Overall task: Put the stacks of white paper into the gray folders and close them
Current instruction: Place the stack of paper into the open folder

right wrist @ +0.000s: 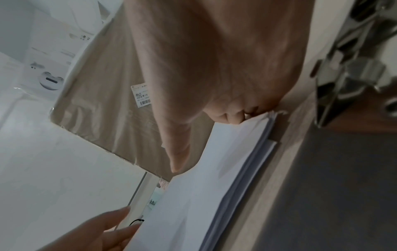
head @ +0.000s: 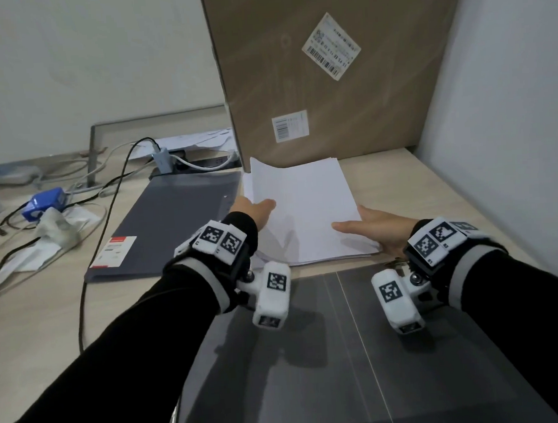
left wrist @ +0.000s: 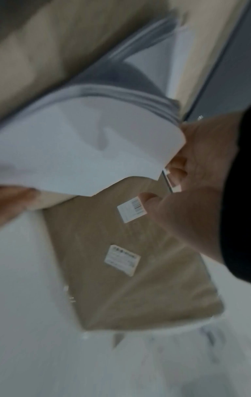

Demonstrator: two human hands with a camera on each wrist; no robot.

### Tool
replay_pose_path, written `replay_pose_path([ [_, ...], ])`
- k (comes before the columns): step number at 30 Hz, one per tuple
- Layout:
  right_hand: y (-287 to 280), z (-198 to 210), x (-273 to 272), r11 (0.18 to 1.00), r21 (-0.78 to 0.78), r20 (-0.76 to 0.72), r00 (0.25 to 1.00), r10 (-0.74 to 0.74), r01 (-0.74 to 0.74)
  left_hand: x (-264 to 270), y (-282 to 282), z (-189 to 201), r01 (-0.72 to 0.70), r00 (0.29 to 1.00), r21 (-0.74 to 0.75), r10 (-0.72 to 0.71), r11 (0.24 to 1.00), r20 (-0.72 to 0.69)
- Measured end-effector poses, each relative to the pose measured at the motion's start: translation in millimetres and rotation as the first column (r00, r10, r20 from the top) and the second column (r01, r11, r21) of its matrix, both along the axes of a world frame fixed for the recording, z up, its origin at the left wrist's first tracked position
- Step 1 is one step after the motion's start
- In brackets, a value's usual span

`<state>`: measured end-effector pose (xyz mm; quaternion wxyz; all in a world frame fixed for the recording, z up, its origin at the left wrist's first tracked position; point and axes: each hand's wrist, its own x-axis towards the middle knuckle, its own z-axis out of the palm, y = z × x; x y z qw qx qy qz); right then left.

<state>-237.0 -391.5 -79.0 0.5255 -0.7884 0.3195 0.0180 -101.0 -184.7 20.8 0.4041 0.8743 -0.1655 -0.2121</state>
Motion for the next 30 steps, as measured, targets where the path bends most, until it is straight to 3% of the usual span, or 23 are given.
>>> replay_pose_path([
  [4, 3, 3, 1, 1.0, -0.021, -0.012, 1.0, -0.005, 0.005, 0, -2, 4, 0.01, 0.985, 0.051, -0.001, 0.999, -0.175],
  [7, -5, -6, 5, 0.999, -0.017, -0.03, 0.999, -0.045, 0.044, -3, -5, 2, 0.089, 0.996, 0.232, -0.086, 0.969, -0.022],
  [10, 10, 8, 2, 0.996, -0.016, 0.002, 0.996, -0.091, 0.091, -6, -5, 4, 0.079, 0.993, 0.2, -0.093, 0.977, 0.066],
  [15, 41, 61, -21, 0.95, 0.013, 0.152, 0.938, -0.311, 0.312, -10, 19, 10, 0.035, 0.998, -0.183, -0.024, 0.982, 0.065],
  [17, 51, 88, -35, 0.937, 0.123, 0.229, 0.91, -0.346, 0.326, -18, 39, 16, 0.04, 0.999, -0.386, -0.037, 0.922, 0.016],
  [20, 70, 124, -57, 0.921, 0.337, 0.353, 0.881, -0.316, 0.196, -38, 76, 29, 0.057, 0.985, -0.598, -0.141, 0.8, -0.095],
  [22, 87, 143, -71, 0.896, 0.431, 0.418, 0.857, -0.3, 0.103, -49, 97, 34, 0.105, 0.97, -0.632, -0.22, 0.767, -0.106],
  [27, 137, 155, -102, 0.927, 0.35, 0.559, 0.765, -0.32, 0.131, -73, 130, 35, 0.129, 0.96, -0.599, -0.251, 0.79, -0.124],
  [30, 168, 145, -117, 0.94, 0.3, 0.607, 0.727, -0.321, 0.165, -85, 139, 40, 0.067, 0.953, -0.636, -0.239, 0.769, -0.188],
])
